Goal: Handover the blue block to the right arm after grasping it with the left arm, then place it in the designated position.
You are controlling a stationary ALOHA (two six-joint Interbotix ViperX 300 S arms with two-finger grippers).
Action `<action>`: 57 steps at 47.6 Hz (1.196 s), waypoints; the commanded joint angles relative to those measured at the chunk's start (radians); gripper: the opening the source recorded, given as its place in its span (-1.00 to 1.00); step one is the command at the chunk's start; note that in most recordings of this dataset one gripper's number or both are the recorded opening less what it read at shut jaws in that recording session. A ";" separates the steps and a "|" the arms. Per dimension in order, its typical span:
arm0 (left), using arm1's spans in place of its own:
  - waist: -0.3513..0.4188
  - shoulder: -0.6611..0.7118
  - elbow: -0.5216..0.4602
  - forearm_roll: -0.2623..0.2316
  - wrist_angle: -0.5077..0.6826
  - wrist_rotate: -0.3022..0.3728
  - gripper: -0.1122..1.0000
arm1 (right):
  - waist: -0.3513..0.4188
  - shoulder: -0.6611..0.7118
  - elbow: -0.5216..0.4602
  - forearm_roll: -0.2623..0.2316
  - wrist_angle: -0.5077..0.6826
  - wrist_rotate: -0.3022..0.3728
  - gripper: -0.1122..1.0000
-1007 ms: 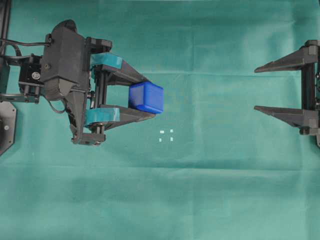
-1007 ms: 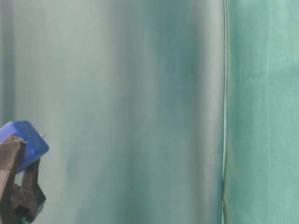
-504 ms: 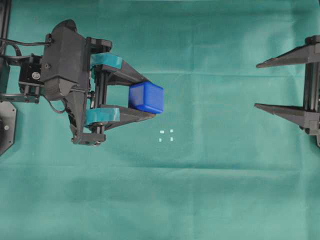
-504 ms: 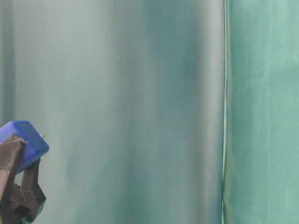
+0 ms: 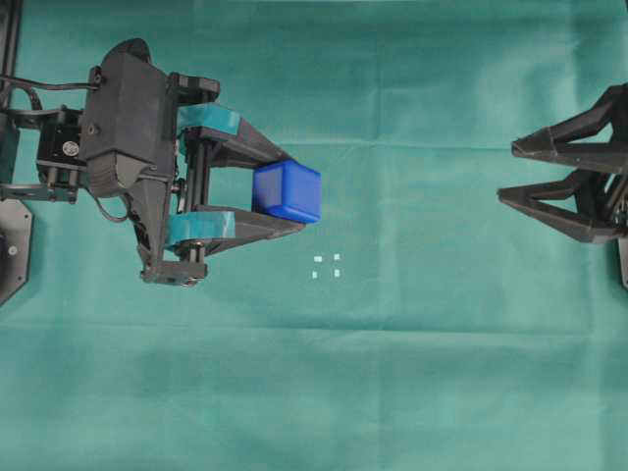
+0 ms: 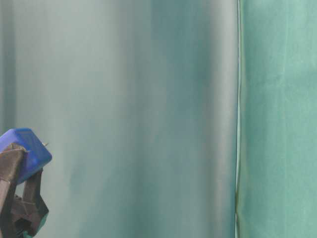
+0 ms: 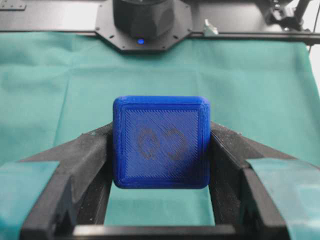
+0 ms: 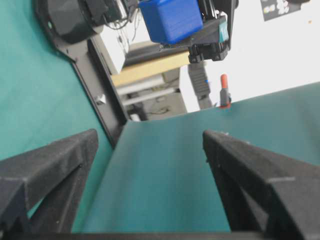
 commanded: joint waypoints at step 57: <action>0.002 -0.014 -0.012 -0.002 -0.008 -0.002 0.04 | -0.002 0.006 -0.034 -0.055 -0.032 -0.008 0.87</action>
